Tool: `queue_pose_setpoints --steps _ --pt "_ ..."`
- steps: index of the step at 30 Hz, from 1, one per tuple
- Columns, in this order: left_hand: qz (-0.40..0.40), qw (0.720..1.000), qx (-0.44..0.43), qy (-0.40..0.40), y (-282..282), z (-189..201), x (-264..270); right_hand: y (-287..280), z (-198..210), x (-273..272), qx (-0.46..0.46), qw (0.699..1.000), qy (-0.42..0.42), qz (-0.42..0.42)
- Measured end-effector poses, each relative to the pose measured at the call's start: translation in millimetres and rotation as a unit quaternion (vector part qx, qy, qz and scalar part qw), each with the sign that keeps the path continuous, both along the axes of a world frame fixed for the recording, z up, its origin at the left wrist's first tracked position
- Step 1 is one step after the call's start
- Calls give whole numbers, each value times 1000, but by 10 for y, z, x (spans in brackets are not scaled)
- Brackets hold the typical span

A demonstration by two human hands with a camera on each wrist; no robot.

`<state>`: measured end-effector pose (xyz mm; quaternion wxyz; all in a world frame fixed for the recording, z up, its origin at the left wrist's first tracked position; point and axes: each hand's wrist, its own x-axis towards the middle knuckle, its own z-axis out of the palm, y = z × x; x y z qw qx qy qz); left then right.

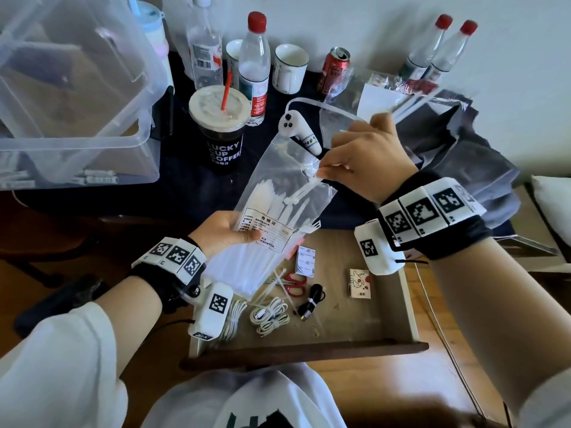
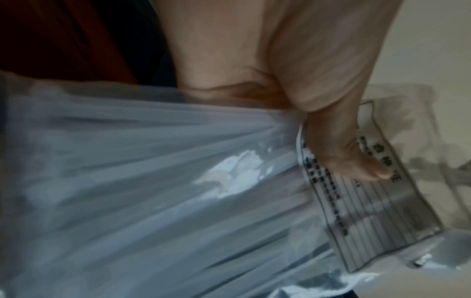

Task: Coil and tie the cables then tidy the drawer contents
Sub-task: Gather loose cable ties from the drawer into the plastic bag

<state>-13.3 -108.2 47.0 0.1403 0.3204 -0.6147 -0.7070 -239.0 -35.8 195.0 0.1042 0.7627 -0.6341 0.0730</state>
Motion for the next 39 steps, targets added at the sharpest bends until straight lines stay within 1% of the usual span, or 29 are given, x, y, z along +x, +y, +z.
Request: queue_pose_setpoints --steps 2,4,6,10,18,21,24,27,29,31,33,35,36,37,39 --pt "2 1000 0 6 14 15 -31 -78 14 113 2 997 69 33" --pt "9 1000 0 15 30 15 -46 -133 52 202 12 993 110 50" --pt "13 1000 2 24 41 -1 -41 -154 141 250 38 989 135 37" --pt "20 999 3 38 13 -18 3 -152 291 251 52 981 185 -10" --pt "13 998 -11 63 -15 79 3 -141 363 418 110 975 191 12" --pt "21 997 -10 70 12 56 -17 -120 317 483 117 971 207 27" --pt "26 997 -16 69 38 1 -20 -89 314 498 142 963 229 27" --pt "36 997 -22 65 45 -67 -30 -50 353 509 140 963 229 39" --pt "42 997 -23 66 49 -88 -41 -32 382 539 94 973 204 57" --pt "49 996 -23 68 53 -89 -51 -18 382 544 6 986 147 83" --pt "52 996 -25 70 57 -76 -55 3 370 512 -92 986 84 108" --pt "55 996 -26 71 62 -67 -48 33 349 474 -142 985 29 89" --pt "55 996 -26 71 65 -67 -39 51 329 473 -145 987 0 65" --pt "57 996 -27 69 68 -69 -30 74 285 479 -123 991 -37 46" --pt "61 995 -26 72 88 -72 -24 123 162 495 -24 991 -124 44"
